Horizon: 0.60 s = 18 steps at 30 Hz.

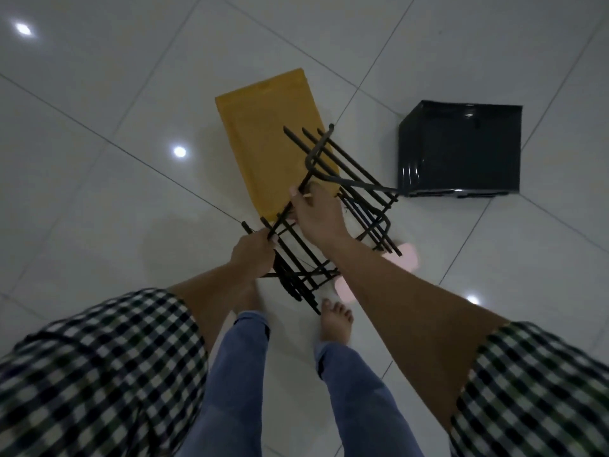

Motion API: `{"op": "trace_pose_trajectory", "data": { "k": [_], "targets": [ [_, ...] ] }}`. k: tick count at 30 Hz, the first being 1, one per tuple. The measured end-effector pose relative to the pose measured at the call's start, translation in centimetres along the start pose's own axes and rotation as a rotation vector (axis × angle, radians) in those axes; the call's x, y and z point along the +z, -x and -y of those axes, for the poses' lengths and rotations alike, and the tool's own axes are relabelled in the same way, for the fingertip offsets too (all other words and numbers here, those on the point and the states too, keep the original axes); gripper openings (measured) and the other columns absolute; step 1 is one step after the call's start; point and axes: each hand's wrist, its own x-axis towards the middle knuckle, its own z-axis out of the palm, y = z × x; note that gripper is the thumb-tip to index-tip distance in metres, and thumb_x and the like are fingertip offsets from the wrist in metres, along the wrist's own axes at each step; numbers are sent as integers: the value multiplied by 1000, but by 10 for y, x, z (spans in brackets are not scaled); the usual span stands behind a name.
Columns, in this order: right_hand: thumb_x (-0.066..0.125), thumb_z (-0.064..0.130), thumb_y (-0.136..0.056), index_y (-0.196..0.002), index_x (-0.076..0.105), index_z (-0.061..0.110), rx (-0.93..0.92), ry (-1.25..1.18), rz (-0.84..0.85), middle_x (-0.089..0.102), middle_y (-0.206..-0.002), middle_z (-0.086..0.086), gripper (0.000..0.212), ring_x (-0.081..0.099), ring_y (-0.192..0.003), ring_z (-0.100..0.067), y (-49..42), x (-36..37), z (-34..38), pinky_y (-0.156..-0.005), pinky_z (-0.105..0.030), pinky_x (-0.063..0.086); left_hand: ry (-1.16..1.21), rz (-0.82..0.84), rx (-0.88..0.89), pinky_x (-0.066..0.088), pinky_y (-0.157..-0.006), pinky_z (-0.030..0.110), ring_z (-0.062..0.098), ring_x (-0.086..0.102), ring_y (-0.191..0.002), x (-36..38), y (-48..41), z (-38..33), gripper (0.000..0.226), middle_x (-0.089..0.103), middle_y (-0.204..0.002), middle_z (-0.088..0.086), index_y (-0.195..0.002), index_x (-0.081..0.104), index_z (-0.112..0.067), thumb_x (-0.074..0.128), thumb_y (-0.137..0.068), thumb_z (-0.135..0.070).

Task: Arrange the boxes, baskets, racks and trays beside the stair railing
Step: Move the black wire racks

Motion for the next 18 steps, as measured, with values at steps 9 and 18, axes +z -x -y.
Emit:
{"op": "trace_pose_trajectory", "data": {
  "k": [9,18],
  "targets": [
    [69,10,-85,-143,40,9,368,34,-644,47,-139,-10,65,51,-123,-28,-33,-67,-96,-102,-40,48,51,39,46,51,-86,39,28,64,-92,-5,-10,13,32,70,-103,12,-117,61,-9,38,-105,-27],
    [58,20,-98,-113,50,16,322,-126,-638,62,-112,-8,17,63,-100,-23,-70,-79,-95,-85,-37,55,45,-83,53,46,-66,35,24,61,-73,-8,4,11,26,65,-80,7,-91,52,-14,35,-105,-27]
  ]
}}
